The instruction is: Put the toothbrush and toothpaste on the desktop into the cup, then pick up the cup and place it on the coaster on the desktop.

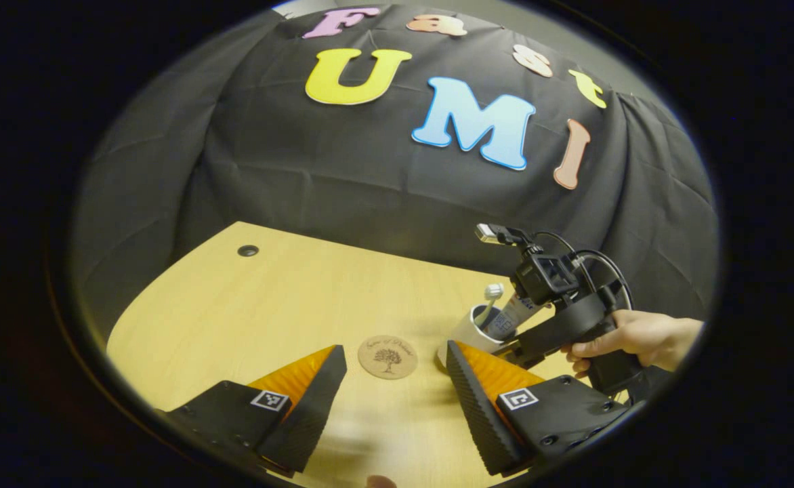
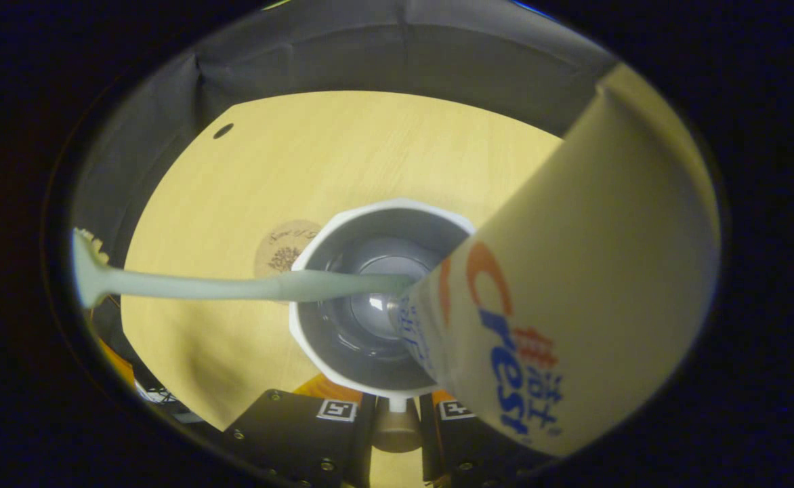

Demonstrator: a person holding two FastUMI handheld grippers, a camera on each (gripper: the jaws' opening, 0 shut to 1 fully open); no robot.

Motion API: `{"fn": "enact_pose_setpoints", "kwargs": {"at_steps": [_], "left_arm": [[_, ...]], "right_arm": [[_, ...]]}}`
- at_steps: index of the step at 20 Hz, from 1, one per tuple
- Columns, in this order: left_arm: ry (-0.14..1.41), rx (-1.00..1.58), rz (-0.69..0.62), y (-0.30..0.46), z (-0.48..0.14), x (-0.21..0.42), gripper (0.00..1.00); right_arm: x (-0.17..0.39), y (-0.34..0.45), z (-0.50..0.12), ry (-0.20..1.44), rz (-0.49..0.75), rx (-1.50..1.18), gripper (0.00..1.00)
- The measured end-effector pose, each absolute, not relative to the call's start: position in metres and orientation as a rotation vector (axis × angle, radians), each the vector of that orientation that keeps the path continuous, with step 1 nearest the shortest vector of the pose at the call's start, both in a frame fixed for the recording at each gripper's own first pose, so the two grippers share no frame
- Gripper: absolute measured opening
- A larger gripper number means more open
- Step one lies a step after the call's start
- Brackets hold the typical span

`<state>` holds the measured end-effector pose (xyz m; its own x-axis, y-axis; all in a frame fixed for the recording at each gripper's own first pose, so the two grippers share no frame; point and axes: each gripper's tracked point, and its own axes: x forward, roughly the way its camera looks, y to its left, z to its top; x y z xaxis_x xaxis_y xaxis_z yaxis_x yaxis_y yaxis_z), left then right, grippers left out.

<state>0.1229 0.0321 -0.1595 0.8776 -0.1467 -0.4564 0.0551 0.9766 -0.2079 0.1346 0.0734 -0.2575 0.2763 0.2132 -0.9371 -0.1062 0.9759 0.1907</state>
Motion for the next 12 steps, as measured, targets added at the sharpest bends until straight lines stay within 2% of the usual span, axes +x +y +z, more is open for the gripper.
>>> {"fn": "enact_pose_setpoints", "kwargs": {"at_steps": [2, 12], "left_arm": [[0.49, -0.199, -0.089, 0.042, -0.16, 0.117, 0.99], [0.486, -0.219, -0.026, 0.082, -0.158, 0.098, 0.97]], "right_arm": [[0.137, 0.087, -0.253, 1.267, 0.234, 0.098, 0.29], [0.152, 0.139, -0.242, 1.261, 0.305, 0.072, 0.29]]}}
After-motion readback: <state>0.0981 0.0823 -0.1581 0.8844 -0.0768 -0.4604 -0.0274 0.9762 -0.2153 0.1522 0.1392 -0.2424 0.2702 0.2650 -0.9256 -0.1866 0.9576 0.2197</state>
